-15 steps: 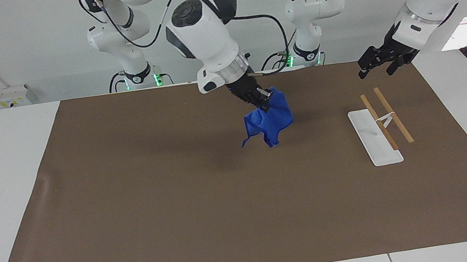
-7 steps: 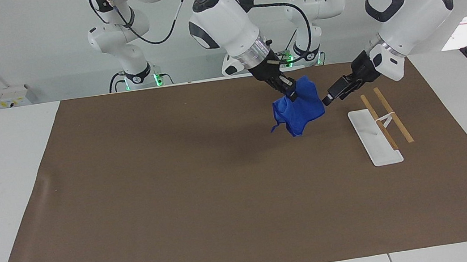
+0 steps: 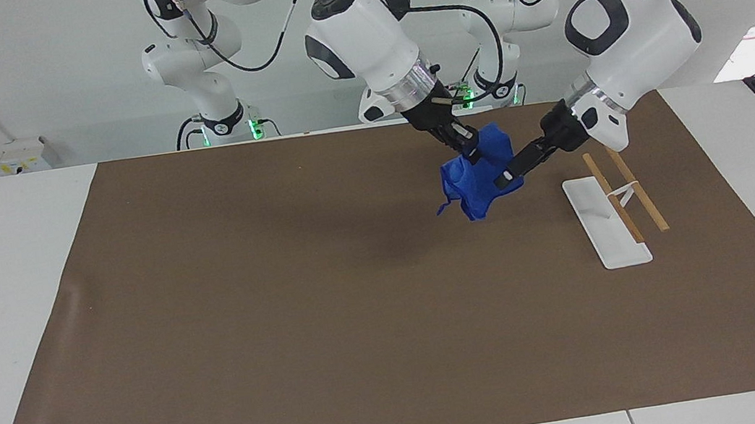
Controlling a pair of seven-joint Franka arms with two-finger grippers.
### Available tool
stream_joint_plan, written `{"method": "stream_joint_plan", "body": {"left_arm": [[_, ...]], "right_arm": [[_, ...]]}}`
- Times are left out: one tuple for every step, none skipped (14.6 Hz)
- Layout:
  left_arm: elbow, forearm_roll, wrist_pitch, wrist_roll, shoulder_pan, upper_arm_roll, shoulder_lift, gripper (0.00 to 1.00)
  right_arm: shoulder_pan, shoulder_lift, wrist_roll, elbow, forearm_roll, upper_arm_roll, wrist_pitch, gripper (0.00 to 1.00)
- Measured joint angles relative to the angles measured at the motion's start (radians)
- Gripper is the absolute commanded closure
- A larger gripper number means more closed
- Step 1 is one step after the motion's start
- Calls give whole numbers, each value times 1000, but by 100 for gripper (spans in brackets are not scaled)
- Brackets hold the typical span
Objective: Right arm passes towel to left arm to hang
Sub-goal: 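Grasp the towel with the left gripper while the right gripper holds it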
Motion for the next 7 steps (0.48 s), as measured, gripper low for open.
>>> {"method": "stream_joint_plan", "body": {"left_arm": [[0,-1,13,-27,-9,0,0,100],[0,-1,36,-61,-18,0,0,100],[1,-1,54,-85,-22,0,1,100],[1,-1,66,-97,-23,0,1,100],[3,-1,71,-101,-22,3,1,100],[5,-1,73,-102,-20,6,1,100],[7,-1,74,-103,-17,9,1,100]], "right_arm": [[0,0,0,-1,0,0,0,100],[0,0,0,-2,0,0,0,100],[0,0,0,-2,0,0,0,100],[0,0,0,-2,0,0,0,100],[0,0,0,-2,0,0,0,100],[0,0,0,-3,0,0,0,100],[0,0,0,-3,0,0,0,100]]}}
